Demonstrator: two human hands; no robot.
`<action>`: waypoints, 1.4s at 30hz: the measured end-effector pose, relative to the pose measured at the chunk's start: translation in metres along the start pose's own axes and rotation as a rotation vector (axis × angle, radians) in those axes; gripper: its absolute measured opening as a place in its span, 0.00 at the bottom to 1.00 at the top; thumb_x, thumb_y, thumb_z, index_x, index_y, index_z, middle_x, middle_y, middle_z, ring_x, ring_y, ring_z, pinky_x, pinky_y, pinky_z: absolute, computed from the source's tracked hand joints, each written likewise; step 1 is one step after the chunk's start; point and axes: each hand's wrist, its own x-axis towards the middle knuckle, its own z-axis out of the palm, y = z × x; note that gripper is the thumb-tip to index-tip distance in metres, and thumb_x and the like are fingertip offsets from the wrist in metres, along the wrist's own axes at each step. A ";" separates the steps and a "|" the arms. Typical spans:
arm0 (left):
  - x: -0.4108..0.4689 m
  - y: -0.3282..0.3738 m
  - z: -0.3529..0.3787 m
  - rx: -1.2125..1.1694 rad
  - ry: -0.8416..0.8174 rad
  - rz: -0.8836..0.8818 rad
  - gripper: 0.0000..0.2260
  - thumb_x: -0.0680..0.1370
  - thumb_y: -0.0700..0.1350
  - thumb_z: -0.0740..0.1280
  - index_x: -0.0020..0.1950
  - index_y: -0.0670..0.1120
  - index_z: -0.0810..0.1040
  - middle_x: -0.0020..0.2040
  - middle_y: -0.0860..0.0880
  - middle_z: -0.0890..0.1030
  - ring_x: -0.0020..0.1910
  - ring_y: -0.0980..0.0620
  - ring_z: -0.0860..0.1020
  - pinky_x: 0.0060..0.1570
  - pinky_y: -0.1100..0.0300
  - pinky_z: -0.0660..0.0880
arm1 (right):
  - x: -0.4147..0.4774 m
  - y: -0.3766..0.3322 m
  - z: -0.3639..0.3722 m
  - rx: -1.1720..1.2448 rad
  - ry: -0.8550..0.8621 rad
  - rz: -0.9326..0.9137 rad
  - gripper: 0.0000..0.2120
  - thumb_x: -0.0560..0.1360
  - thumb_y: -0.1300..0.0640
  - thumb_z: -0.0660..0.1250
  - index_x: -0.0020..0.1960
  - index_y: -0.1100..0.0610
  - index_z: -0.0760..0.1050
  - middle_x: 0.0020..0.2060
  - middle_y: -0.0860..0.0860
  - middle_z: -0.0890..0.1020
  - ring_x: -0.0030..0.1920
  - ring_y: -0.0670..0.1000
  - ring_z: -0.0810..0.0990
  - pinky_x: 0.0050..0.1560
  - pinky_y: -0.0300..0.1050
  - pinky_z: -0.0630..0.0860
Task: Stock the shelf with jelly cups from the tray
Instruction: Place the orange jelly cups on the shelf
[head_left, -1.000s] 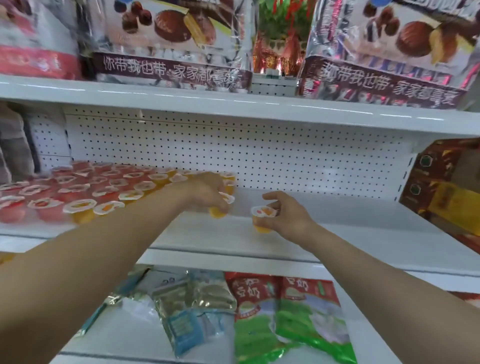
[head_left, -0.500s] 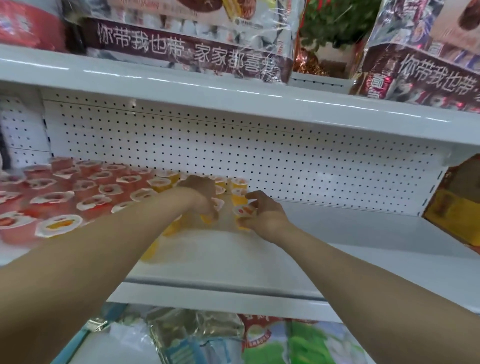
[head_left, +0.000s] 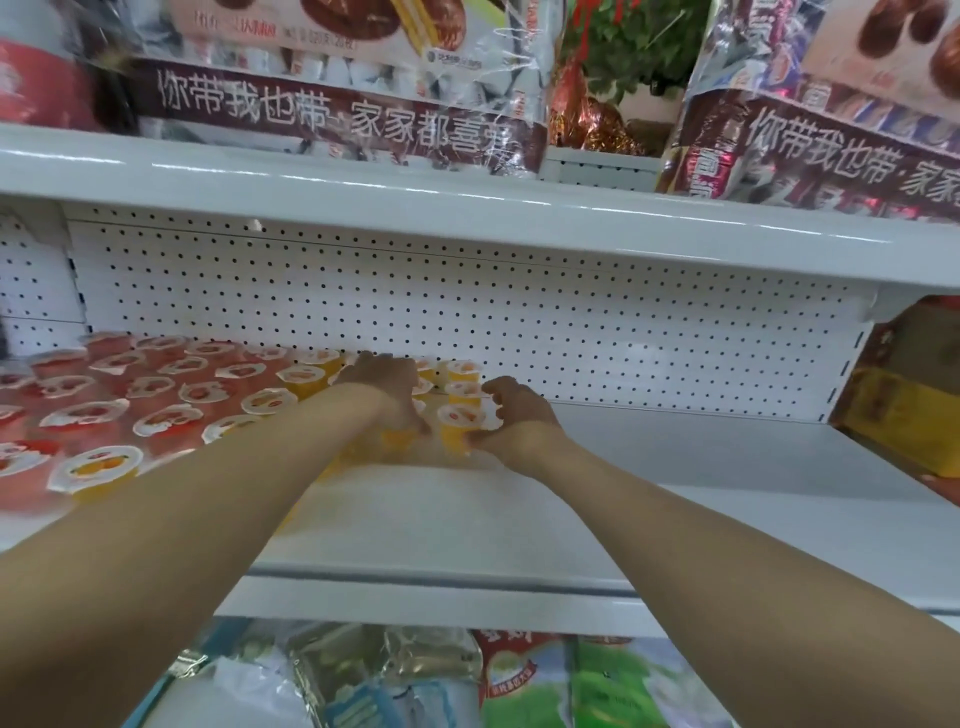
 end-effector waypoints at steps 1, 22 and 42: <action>-0.004 0.007 -0.003 -0.010 0.019 -0.006 0.35 0.67 0.61 0.75 0.69 0.48 0.70 0.64 0.46 0.74 0.66 0.44 0.68 0.61 0.47 0.73 | -0.006 0.004 -0.010 -0.052 0.006 -0.016 0.34 0.67 0.49 0.77 0.69 0.50 0.67 0.62 0.51 0.73 0.62 0.51 0.75 0.61 0.47 0.75; -0.225 0.340 0.008 -0.275 0.248 0.176 0.31 0.79 0.64 0.59 0.73 0.44 0.65 0.72 0.43 0.66 0.70 0.41 0.64 0.63 0.44 0.70 | -0.286 0.197 -0.306 -0.439 0.253 -0.041 0.28 0.79 0.38 0.60 0.73 0.51 0.65 0.67 0.56 0.72 0.68 0.60 0.67 0.64 0.57 0.71; -0.322 0.543 0.277 -0.299 -0.287 0.327 0.27 0.79 0.63 0.58 0.68 0.44 0.71 0.66 0.40 0.71 0.66 0.38 0.69 0.65 0.45 0.69 | -0.467 0.469 -0.264 -0.319 0.064 0.487 0.25 0.79 0.45 0.65 0.71 0.58 0.70 0.63 0.62 0.76 0.65 0.61 0.74 0.62 0.49 0.68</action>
